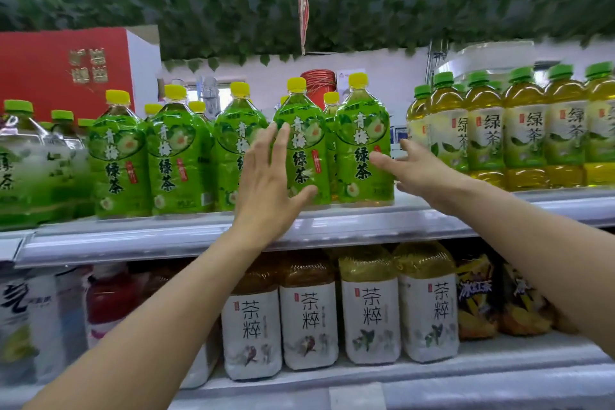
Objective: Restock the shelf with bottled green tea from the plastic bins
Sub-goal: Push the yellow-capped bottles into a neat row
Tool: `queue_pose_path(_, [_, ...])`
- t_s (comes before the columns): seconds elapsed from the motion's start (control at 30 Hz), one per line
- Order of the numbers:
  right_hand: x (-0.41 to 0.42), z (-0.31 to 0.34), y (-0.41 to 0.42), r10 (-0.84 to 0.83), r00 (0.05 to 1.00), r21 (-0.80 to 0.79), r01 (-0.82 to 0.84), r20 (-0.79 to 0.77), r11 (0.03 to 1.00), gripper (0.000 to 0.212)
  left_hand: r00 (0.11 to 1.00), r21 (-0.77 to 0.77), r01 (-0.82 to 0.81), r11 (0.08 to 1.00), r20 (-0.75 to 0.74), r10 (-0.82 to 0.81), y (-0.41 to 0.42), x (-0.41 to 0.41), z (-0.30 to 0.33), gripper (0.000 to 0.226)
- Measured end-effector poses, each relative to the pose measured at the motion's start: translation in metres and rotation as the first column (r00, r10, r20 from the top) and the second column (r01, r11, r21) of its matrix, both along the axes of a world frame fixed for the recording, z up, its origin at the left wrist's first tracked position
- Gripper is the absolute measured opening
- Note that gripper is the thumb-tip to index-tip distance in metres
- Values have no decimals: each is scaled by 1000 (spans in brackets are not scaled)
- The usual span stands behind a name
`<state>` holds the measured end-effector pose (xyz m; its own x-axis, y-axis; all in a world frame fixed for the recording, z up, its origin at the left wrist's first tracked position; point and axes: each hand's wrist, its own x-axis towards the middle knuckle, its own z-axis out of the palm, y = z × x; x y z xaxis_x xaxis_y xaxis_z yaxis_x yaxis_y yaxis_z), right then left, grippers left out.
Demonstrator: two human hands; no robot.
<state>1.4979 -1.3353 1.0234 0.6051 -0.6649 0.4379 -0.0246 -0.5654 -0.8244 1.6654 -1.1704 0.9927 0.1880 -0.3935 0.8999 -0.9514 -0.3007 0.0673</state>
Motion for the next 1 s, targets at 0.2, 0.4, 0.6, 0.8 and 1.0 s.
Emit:
queue_pose_path(0.2, [18,-1,-12,89,995,-36,-91,-34,995,38,995,104,-81,991,58,75,-7,26,12,116])
queue_pose_path(0.4, [35,1,-7,105,994,-32,-106,-33,994,34,996,41,-54,998,79,50,-14,41,0,108])
queue_pose_path(0.6, [49,1,-4,94,994,-57,-98,-60,994,33,995,21,-70,997,72,68,-15,46,1,107])
queue_pose_path(0.8, [48,5,-14,223,970,71,-217,-91,973,54,993,-7,-93,996,68,93,-15,48,-2,109])
queue_pose_path(1.0, [64,6,-27,255,967,164,-251,-4,954,51,988,-1,-146,989,43,146,-17,48,-3,115])
